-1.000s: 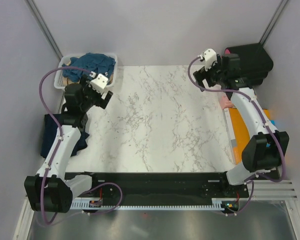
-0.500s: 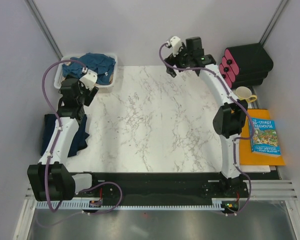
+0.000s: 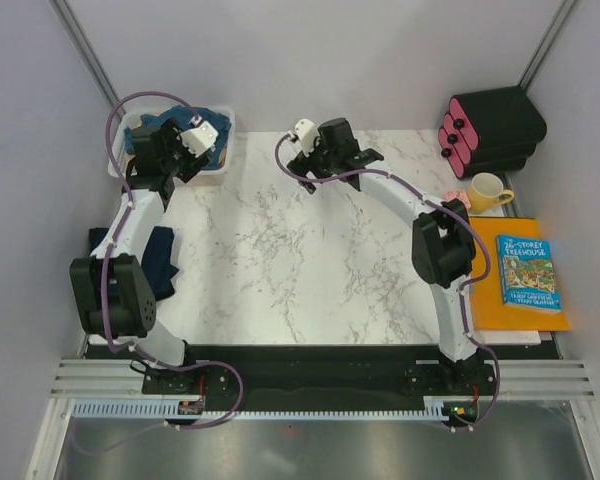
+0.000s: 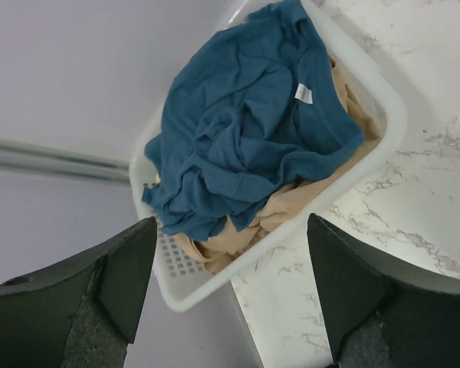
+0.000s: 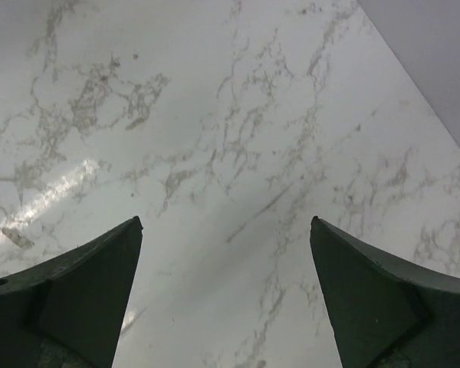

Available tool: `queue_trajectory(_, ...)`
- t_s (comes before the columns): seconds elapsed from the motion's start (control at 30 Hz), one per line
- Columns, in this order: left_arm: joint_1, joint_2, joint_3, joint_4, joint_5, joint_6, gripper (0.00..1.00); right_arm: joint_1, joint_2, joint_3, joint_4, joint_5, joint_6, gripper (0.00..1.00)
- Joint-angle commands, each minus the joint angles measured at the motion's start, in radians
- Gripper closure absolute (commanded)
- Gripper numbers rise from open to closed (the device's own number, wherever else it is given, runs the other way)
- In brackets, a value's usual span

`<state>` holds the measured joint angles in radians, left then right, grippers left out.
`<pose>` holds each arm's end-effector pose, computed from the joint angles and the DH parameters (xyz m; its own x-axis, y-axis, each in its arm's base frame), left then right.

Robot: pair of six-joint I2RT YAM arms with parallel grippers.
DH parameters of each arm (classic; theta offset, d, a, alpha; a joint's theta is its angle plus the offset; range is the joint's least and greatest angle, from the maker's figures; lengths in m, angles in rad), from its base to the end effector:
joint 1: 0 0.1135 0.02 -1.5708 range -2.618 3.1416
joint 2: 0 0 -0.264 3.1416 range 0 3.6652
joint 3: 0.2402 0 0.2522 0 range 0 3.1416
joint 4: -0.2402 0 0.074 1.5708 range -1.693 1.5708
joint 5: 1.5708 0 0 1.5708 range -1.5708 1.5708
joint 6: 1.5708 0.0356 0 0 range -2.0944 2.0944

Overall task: Fold and stack the t-shirts
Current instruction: Grab crumpled tshirt from bin with the left arm

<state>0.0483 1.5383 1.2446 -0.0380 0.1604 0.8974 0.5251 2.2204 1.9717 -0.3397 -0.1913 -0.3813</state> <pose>0.3663 0.0120 0.3283 -0.1222 0.7667 -0.6303 0.3186 0.6318 0.7067 0.4487 0.2678 0.2611 -0.2117 -0.5449 -0.8114 -0.7625 0.6114 -0.2116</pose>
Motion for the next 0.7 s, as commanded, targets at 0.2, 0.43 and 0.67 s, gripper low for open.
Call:
queue_trajectory(0.2,0.119,0.443,0.556,-0.378,0.232,0.175,0.05,-0.03,-0.372,-0.309,0.031,0.185,-0.065,0.02)
queue_trajectory(0.43,0.151,0.62,0.809,-0.464,0.281,0.244,0.06,-0.031,-0.462,-0.407,-0.018,0.226,-0.087,0.02)
queue_trajectory(0.67,0.151,0.651,0.805,-0.557,0.344,0.308,0.09,-0.031,-0.461,-0.386,-0.035,0.265,-0.067,0.02)
